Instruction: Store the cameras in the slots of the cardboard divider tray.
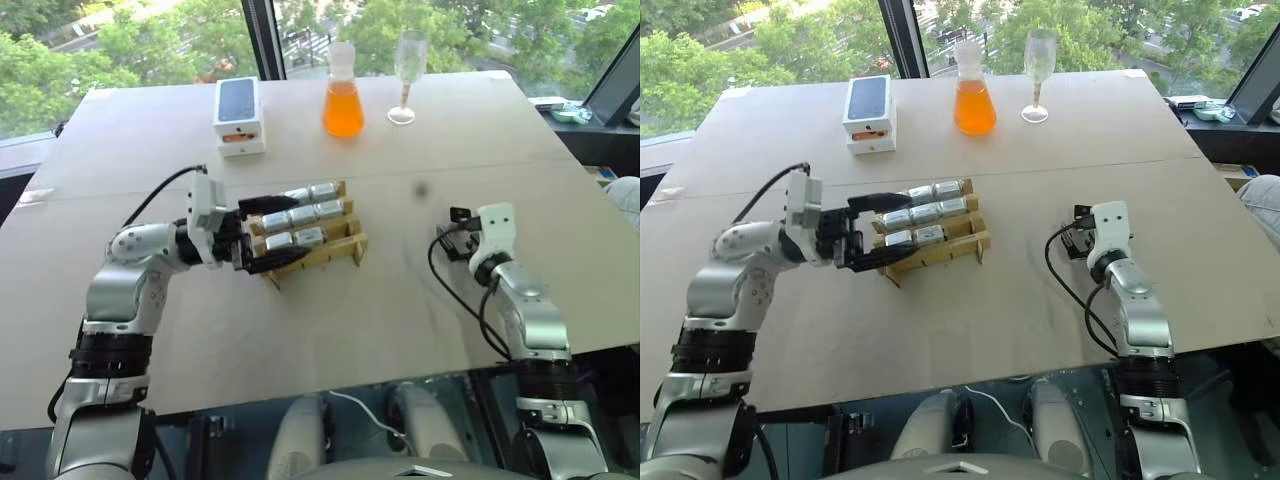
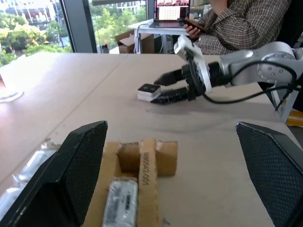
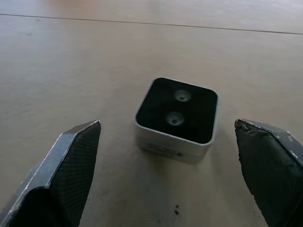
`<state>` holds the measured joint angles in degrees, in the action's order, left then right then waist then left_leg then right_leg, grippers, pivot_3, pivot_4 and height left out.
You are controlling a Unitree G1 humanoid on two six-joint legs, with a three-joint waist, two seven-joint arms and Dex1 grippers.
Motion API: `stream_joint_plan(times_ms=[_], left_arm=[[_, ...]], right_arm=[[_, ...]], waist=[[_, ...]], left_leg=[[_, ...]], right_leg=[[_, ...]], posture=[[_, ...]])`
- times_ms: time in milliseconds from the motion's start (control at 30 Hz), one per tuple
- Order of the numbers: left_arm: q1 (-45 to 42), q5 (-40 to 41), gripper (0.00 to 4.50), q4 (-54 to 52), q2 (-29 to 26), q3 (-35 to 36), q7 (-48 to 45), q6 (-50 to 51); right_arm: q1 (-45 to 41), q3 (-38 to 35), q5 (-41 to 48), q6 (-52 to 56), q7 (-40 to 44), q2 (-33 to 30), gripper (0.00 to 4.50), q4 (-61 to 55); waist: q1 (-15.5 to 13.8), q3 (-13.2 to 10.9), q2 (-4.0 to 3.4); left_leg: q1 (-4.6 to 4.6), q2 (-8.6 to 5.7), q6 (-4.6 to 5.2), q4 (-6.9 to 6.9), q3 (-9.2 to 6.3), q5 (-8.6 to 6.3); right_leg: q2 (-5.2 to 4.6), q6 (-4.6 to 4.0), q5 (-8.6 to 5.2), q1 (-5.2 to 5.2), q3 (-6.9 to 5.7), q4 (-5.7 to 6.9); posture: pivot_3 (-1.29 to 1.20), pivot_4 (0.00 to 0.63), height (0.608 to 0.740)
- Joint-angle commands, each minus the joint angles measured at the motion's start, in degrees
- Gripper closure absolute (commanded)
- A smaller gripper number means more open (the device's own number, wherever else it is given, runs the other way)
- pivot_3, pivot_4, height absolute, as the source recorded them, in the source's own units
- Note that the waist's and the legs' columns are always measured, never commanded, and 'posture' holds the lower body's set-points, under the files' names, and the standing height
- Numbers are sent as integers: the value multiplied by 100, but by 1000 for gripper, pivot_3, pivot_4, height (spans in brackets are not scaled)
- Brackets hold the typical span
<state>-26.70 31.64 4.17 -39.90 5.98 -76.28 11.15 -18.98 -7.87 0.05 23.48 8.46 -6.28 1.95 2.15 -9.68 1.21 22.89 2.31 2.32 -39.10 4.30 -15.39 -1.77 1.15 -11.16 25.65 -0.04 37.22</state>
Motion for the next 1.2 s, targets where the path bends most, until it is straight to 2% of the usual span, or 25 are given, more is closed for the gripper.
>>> stream_joint_plan(times_ms=[33,267,367,467,500,633,833,933,1067,1200], left_arm=[[-99,-31,0,27,-24,-27,-123,-97],[16,-31,0,-92,-41,16,-91,-52],[4,-52,0,-79,-39,22,-62,-70],[36,-27,0,-120,-23,42,-14,-42],[54,-12,0,-143,-13,50,11,-26],[132,145,0,-329,183,-20,265,265],[-236,276,0,-348,470,-147,606,888],[-795,120,0,55,632,-294,668,958],[-1430,-264,0,724,724,-580,592,898],[-1800,-618,0,1184,724,-906,253,691]], right_arm=[[-112,-106,35,-244,-479,203,24,231],[-433,-126,147,-801,-697,355,24,942],[-488,-89,181,-940,-645,333,864,1152],[-437,-19,147,-1058,-551,225,2280,1225],[-415,-9,142,-1090,-537,182,2562,1221],[-311,376,90,-1520,109,-152,2526,937],[-378,1410,-353,-2543,1582,-1213,2526,214],[-707,2083,-1053,-3875,2337,-2096,2526,55],[-1467,2679,-2233,-5770,2214,-2840,2526,529],[-2276,2981,-3064,-6766,1805,-2927,2526,1022]], waist=[[9,1,1],[21,2,4],[22,5,9],[23,8,13],[23,8,13],[10,8,14],[9,3,16],[-1,-2,20],[16,-3,22],[22,-6,27]], left_leg=[[1,0,0,1,0,0],[-1,2,1,1,-4,0],[-4,3,1,0,-4,0],[-5,3,1,0,-4,0],[-5,3,1,0,-3,0],[-5,4,1,0,-3,0],[2,-1,3,0,-7,-1],[2,-5,3,-1,-13,-1],[-4,-7,3,-10,-8,-1],[-1,-2,2,-6,-6,-1]], right_leg=[[0,-10,6,0,0,-2],[2,-9,6,-2,1,-1],[2,-7,5,-2,1,2],[2,-7,5,-2,2,4],[2,-7,5,-2,2,4],[0,-8,5,-3,4,6],[-1,9,-5,0,3,3],[3,11,-6,-1,-3,4],[6,14,-7,-4,0,4],[15,11,-7,1,4,4]], posture=[[0,150,740],[0,150,740],[0,150,740],[0,150,740],[0,150,740],[0,150,740],[0,150,740],[0,150,740],[0,150,740],[0,150,740]])
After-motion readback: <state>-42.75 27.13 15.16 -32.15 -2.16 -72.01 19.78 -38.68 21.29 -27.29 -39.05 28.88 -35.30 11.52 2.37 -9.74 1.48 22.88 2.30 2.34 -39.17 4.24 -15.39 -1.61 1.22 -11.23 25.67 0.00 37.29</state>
